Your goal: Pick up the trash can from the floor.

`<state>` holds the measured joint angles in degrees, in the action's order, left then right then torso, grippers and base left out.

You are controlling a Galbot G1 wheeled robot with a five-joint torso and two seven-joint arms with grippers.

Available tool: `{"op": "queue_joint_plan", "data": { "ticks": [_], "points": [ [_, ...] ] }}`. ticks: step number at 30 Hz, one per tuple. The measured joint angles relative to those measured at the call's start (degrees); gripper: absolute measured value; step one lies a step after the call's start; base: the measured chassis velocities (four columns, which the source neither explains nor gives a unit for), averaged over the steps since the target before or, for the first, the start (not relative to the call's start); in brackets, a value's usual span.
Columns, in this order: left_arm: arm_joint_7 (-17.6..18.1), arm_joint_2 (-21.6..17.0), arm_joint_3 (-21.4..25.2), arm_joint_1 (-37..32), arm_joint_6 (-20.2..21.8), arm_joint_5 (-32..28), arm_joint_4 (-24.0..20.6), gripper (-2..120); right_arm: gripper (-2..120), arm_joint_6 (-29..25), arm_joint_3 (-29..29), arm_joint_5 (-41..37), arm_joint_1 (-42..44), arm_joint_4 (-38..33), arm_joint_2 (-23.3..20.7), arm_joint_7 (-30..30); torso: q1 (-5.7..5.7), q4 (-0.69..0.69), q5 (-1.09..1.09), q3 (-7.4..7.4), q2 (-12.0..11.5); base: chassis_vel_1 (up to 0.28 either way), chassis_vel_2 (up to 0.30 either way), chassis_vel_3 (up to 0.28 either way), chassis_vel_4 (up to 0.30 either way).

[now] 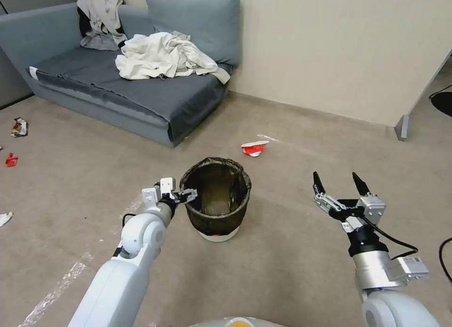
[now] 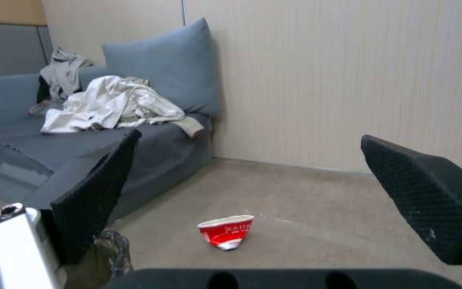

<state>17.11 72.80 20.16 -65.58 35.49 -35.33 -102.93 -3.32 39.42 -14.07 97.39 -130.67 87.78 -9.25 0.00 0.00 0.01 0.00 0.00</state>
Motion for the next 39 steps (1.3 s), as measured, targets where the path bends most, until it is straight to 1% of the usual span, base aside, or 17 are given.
{"op": "queue_joint_plan", "data": {
  "ticks": [7, 17, 19, 21, 22, 23, 25, 26, 30, 32, 35, 36, 38, 39],
  "points": [
    [1.28, 0.28, -0.28, 0.97, 0.96, -1.2, 2.35, 100, 100, -0.14, -0.02, 0.02, 0.0, 0.06, -0.19, 0.05, 0.0, 0.0, -0.01, 0.0, 0.0, 0.0, 0.0, 0.0, 0.0],
    [2.69, 0.46, -0.04, 1.01, 1.79, -2.23, 3.04, 98, 100, -0.34, -0.12, 0.0, 0.02, 0.18, -0.51, 0.07, 0.0, 0.01, 0.0, 0.0, 0.0, 0.0, 0.0, 0.0, 0.0],
    [2.83, 0.43, 0.09, 0.87, 1.85, -2.29, 3.04, 94, 100, -0.37, -0.18, 0.0, 0.02, 0.25, -0.55, 0.08, 0.0, 0.0, 0.0, 0.0, 0.0, 0.0, 0.0, 0.0, 0.0],
    [2.86, 0.41, 0.12, 0.76, 1.87, -2.35, 3.02, 85, 100, -0.4, -0.26, -0.01, -0.04, 0.29, -0.56, 0.09, 0.0, 0.01, 0.0, -0.01, 0.0, 0.0, 0.0, 0.0, 0.0],
    [2.86, 0.41, 0.12, 0.76, 1.87, -2.35, 3.02, 85, 100, -0.4, -0.26, -0.01, -0.04, 0.29, -0.56, 0.09, 0.0, 0.01, 0.0, -0.01, 0.0, 0.0, 0.0, 0.0, 0.0],
    [2.86, 0.41, 0.13, 0.72, 1.84, -2.57, 2.99, 82, 100, -0.41, -0.28, -0.01, -0.06, 0.31, -0.58, 0.09, 0.0, 0.01, 0.0, -0.01, 0.0, 0.0, 0.0, 0.0, 0.0],
    [2.86, 0.47, 0.13, 0.7, 1.76, -3.5, 2.89, 72, 100, -0.45, -0.31, -0.01, -0.11, 0.43, -0.6, 0.09, 0.0, 0.01, 0.0, -0.01, 0.0, 0.0, 0.0, 0.0, 0.0],
    [2.86, 0.47, 0.13, 0.7, 1.76, -3.5, 2.89, 72, 100, -0.45, -0.31, -0.01, -0.11, 0.43, -0.6, 0.09, 0.0, 0.01, 0.0, -0.01, 0.0, 0.0, 0.0, 0.0, 0.0],
    [2.99, 0.57, 0.12, 0.95, 1.43, -5.1, 2.87, 52, 100, -0.53, -0.32, -0.03, -0.2, 0.55, -0.64, 0.09, 0.0, 0.0, -0.02, 0.0, 0.0, 0.0, 0.0, 0.0, 0.0],
    [3.08, 0.58, 0.11, 1.01, 1.4, -5.28, 2.87, 51, 100, -0.54, -0.32, -0.04, -0.21, 0.59, -0.64, 0.1, 0.0, 0.0, -0.02, 0.0, 0.0, 0.0, 0.0, 0.0, 0.0],
    [3.32, 0.62, 0.08, 1.15, 1.37, -5.6, 2.87, 37, 100, -0.55, -0.32, -0.05, -0.24, 0.65, -0.66, 0.1, 0.0, 0.0, -0.02, 0.0, 0.0, 0.0, 0.0, 0.0, 0.0],
    [3.32, 0.62, 0.08, 1.15, 1.37, -5.6, 2.87, 37, 100, -0.55, -0.32, -0.05, -0.24, 0.65, -0.66, 0.1, 0.0, 0.0, -0.02, 0.0, 0.0, 0.0, 0.0, 0.0, 0.0],
    [3.6, 0.66, 0.07, 1.27, 1.37, -5.89, 2.87, 27, 100, -0.56, -0.32, -0.06, -0.28, 0.69, -0.68, 0.11, 0.0, 0.0, -0.02, 0.0, 0.0, 0.0, 0.0, 0.0, 0.0],
    [3.6, 0.66, 0.07, 1.27, 1.37, -5.89, 2.87, 27, 100, -0.56, -0.32, -0.06, -0.28, 0.69, -0.68, 0.11, 0.0, 0.0, -0.02, 0.0, 0.0, 0.0, 0.0, 0.0, 0.0]
  ]
}}
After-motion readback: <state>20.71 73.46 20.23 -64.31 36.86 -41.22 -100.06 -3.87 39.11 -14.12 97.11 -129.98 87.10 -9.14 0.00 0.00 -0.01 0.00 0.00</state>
